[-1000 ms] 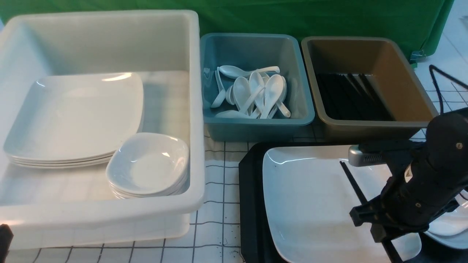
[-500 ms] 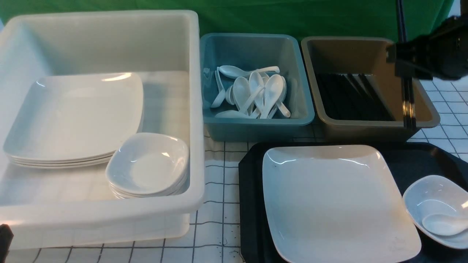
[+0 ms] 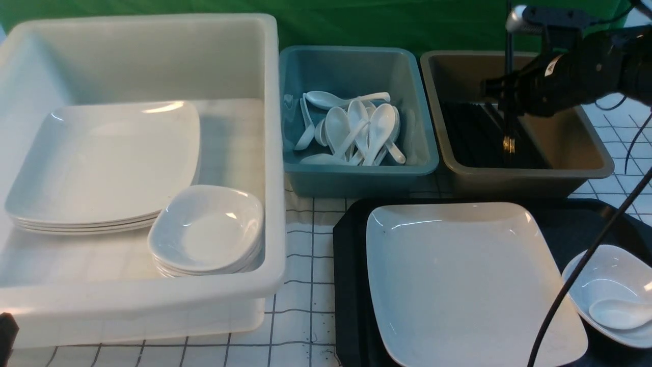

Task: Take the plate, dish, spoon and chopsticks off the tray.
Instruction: Use the right arm to put the chopsticks into the small storage box on the right

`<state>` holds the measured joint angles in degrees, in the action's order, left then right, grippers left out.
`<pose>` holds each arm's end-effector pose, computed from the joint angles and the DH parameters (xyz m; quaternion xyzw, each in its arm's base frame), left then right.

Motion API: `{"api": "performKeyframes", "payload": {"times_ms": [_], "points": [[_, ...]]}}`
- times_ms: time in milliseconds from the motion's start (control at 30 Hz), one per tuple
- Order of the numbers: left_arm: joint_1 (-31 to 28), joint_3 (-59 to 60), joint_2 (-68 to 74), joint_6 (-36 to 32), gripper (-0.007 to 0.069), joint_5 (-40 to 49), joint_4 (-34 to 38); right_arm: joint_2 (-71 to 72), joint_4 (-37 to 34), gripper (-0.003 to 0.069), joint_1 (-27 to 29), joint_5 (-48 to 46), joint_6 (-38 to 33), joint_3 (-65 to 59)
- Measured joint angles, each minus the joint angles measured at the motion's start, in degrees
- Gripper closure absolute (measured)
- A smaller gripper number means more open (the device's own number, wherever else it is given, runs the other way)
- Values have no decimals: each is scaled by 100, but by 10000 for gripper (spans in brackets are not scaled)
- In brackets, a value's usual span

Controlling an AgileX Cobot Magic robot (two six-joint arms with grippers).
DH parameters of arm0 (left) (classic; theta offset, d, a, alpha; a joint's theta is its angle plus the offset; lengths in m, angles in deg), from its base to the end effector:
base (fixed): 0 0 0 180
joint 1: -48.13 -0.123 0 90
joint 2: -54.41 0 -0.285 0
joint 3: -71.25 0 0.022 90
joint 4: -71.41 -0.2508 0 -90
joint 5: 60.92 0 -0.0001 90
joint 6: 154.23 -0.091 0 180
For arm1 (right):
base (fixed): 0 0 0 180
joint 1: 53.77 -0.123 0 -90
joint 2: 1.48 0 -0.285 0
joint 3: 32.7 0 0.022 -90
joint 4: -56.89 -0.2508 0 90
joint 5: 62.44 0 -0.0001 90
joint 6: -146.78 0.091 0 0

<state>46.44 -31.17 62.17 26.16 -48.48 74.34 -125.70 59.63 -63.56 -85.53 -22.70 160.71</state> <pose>0.0559 0.0006 0.1914 -0.0289 0.7528 -0.0131 0.6575 0.4615 0.0779 0.2270 -0.0107 0.9200 0.0520 0.3883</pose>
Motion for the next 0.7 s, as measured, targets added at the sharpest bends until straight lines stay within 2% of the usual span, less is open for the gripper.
{"api": "performKeyframes", "payload": {"times_ms": [133,233,333,500,600,700], "points": [[0,0,0,0,603,0,0,43,-5,415,0,-570,-13,82],[0,0,0,0,603,0,0,253,-5,410,0,-1340,-276,317],[0,0,0,0,603,0,0,557,1,442,0,-2291,-821,619],[0,0,0,0,603,0,0,1407,94,547,1,-4176,-1414,904],[0,0,0,0,603,0,0,1817,206,586,36,-4468,-1480,741],[0,0,0,0,603,0,0,2517,372,617,261,-4564,-1430,31]]}}
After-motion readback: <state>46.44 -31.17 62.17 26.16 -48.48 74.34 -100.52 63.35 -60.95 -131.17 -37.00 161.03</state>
